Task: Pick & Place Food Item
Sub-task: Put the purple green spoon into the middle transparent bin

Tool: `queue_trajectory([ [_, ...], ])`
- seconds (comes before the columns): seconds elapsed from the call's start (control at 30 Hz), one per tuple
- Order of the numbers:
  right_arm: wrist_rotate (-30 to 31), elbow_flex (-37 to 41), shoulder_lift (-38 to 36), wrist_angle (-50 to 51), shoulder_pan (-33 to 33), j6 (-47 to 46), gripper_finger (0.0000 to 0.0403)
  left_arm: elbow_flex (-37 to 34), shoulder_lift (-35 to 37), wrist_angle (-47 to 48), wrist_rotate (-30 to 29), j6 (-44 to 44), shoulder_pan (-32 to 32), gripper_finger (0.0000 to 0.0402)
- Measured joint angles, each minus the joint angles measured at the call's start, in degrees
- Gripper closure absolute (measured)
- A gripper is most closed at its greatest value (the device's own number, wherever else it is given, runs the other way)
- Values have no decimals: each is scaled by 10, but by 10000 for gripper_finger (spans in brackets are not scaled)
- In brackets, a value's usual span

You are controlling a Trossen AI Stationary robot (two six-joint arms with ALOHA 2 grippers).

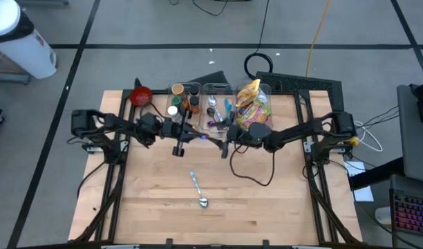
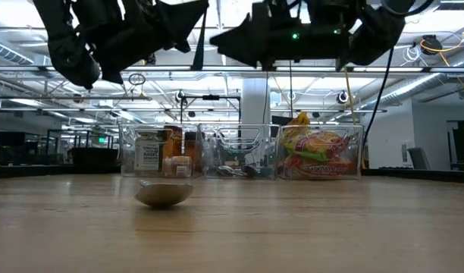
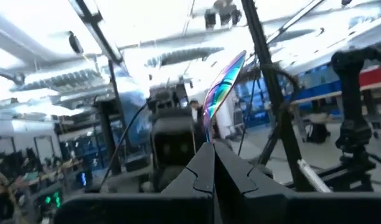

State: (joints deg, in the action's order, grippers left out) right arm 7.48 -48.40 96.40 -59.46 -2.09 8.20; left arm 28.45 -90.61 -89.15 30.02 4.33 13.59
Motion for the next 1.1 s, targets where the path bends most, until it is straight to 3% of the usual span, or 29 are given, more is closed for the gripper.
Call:
queue_trajectory([
  [0.37, -4, -63, 63, 32, 0, 2, 183, 2, -3, 4, 20, -14, -7, 401],
  [0.6, -65, -68, 65, 29, 0, 1, 212, 2, -3, 7, 34, -18, -8, 401],
  [0.77, -94, -68, 65, 28, 0, 6, 267, 2, -3, 10, 40, -19, -8, 400],
  [1.03, -95, -67, 65, 32, 2, 36, 389, 2, -3, 11, 44, -21, -10, 399],
  [1.1, -93, -67, 65, 32, 2, 37, 395, 2, -2, 14, 44, -27, -9, 400],
])
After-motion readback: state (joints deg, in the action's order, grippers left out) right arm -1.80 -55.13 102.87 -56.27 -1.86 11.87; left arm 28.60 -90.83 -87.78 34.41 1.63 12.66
